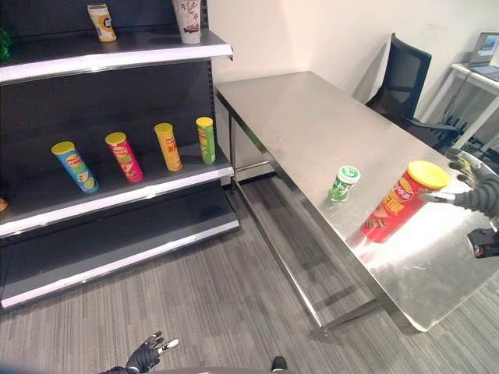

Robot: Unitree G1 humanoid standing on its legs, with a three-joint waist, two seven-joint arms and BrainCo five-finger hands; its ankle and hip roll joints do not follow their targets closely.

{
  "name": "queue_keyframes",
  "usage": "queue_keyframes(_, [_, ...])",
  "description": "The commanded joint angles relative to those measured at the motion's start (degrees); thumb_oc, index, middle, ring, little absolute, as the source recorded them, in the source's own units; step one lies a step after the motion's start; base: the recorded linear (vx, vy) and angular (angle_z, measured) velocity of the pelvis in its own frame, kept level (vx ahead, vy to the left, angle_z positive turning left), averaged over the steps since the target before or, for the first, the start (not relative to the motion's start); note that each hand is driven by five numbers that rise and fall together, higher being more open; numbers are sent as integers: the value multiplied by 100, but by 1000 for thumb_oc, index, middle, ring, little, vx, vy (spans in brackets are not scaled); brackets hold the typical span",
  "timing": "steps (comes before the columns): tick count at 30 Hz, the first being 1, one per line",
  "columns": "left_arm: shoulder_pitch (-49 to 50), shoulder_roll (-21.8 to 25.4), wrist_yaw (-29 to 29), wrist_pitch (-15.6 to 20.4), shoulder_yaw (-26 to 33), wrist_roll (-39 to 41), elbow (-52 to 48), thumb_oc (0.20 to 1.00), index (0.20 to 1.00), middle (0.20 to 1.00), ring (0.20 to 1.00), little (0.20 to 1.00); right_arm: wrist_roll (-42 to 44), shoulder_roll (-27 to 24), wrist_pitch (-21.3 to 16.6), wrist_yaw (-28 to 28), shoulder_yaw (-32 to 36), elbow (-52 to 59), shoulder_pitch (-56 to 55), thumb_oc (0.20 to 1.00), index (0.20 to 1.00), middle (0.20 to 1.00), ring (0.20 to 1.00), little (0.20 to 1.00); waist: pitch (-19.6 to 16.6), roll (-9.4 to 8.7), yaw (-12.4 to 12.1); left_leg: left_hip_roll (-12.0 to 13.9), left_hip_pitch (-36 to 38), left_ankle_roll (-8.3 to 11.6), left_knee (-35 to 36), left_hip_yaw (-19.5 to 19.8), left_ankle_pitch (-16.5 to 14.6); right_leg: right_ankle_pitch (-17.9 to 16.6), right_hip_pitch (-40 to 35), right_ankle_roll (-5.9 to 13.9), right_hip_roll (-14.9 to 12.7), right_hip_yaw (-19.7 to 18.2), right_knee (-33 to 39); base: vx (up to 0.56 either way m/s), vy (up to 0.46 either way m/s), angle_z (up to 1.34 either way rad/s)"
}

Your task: Put the goods on the table back onto the shelves and tidy them up.

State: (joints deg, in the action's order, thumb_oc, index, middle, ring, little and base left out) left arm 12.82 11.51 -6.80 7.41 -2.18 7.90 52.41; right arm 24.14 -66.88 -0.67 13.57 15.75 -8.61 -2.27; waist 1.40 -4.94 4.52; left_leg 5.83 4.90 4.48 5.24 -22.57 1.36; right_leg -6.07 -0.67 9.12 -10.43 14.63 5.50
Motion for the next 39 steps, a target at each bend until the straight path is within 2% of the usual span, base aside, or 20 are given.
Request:
queue_keyframes(1, [-400, 44, 78, 170, -30, 74, 22, 1000, 1000, 1000, 1000, 1000, 363, -466, -374, 30, -47, -119, 778, 1000, 1000, 1000, 1000, 1000, 208, -186, -216, 82, 115, 375, -24, 61, 122, -179, -341, 173, -119, 571, -50, 17, -15, 3])
queue_keyframes(4, [-370, 38, 81, 187, -43, 100, 43, 1000, 1000, 1000, 1000, 1000, 116, -714, -273, 47, -192, -157, 776, 1000, 1000, 1000, 1000, 1000, 203, -193, -233, 77, 94, 381, -24, 101, 128, -165, -368, 171, -116, 616, -50, 0, 0, 0])
queue_keyframes(13, [-357, 54, 93, 192, -24, 107, 21, 1000, 1000, 1000, 1000, 1000, -288, -951, -79, -130, -89, -161, 743, 1000, 1000, 1000, 1000, 1000, 236, -208, -273, 64, 57, 374, -24, 191, 125, -139, -400, 163, -108, 684, -50, 12, -8, 8])
queue_keyframes(21, [-357, 104, 68, 186, 33, 135, -19, 1000, 1000, 1000, 1000, 1000, -508, -1030, 42, -303, 273, -190, 571, 1000, 1000, 1000, 1000, 1000, 239, -215, -273, 67, 45, 367, -24, 233, 123, -114, -403, 148, -87, 677, -50, 0, 0, 0])
queue_keyframes(28, [-287, 89, 67, 164, 65, 98, -107, 1000, 1000, 1000, 1000, 1000, -413, -875, 293, 20, 684, -173, -201, 1000, 1000, 1000, 1000, 1000, 265, -231, -242, 70, 30, 356, -24, 236, 122, -114, -387, 145, -83, 684, -50, 0, 0, 0])
queue_keyframes(32, [-208, 97, 41, 180, 54, 122, -199, 1000, 1000, 1000, 1000, 1000, -374, -755, 290, 99, 407, -246, -93, 1000, 1000, 1000, 1000, 1000, 296, -231, -265, 66, 32, 343, -24, 222, 114, -127, -360, 150, -79, 644, -50, 4, 1, -2])
queue_keyframes(36, [-175, 142, 43, 182, 33, 112, -176, 1000, 1000, 1000, 1000, 1000, -252, -677, 162, 82, -158, -396, 544, 1000, 1000, 1000, 1000, 1000, 333, -215, -321, 58, 23, 325, -24, 206, 116, -144, -320, 153, -82, 598, -50, -2, 2, -1])
queue_keyframes(39, [-176, 156, 52, 172, 80, 135, -162, 1000, 1000, 1000, 1000, 1000, -271, -660, 107, -4, -246, -414, 728, 1000, 1000, 1000, 1000, 1000, 345, -195, -322, 50, 9, 322, -24, 219, 116, -147, -316, 159, -91, 617, -50, -2, 3, -1])
